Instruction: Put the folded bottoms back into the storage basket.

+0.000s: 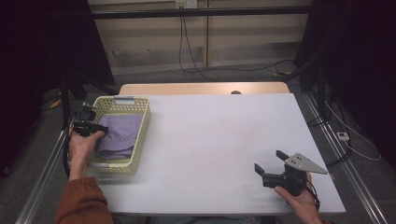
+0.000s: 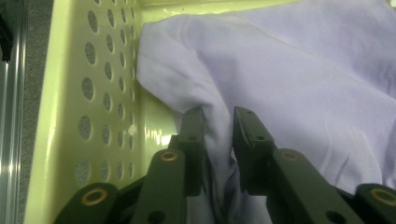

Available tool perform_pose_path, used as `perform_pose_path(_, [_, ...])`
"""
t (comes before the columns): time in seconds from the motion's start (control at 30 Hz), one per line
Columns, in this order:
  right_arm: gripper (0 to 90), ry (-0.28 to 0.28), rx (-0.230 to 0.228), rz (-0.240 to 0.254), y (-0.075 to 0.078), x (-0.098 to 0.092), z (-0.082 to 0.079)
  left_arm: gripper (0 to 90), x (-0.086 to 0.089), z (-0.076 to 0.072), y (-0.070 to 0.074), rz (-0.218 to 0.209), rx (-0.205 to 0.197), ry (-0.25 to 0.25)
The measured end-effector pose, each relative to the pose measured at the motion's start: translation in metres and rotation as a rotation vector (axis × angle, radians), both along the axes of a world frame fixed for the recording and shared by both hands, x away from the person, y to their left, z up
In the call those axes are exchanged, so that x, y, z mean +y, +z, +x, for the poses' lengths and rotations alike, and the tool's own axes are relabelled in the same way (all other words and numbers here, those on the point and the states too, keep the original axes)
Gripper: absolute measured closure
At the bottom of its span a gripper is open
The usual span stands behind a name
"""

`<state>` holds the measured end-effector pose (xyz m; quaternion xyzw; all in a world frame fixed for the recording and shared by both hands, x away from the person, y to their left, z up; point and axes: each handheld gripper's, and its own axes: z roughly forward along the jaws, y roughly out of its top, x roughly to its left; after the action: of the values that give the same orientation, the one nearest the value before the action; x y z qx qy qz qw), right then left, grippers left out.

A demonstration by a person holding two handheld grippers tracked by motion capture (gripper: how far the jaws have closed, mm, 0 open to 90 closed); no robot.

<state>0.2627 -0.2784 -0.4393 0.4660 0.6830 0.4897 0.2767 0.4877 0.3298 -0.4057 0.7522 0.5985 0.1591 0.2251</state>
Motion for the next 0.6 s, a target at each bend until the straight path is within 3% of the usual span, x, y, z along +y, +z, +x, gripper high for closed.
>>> perform_pose_path(0.13, [4.3, 0.001, -0.001, -0.001, 0.0, -0.0004, -0.0002, 71.8, -0.001, -0.0014, 0.0009, 0.018, -0.02, -0.015])
perform_pose_path(0.3, [4.3, 0.0, -0.001, -0.002, 0.0001, -0.0005, -0.0001, 65.9, -0.0022, -0.004, 0.0041, 0.033, -0.08, -0.023])
perform_pose_path(0.6, [4.3, 0.001, 0.0, 0.0, 0.0, -0.0005, 0.0002, 45.4, -0.001, -0.0033, 0.0068, 0.023, -0.097, -0.006])
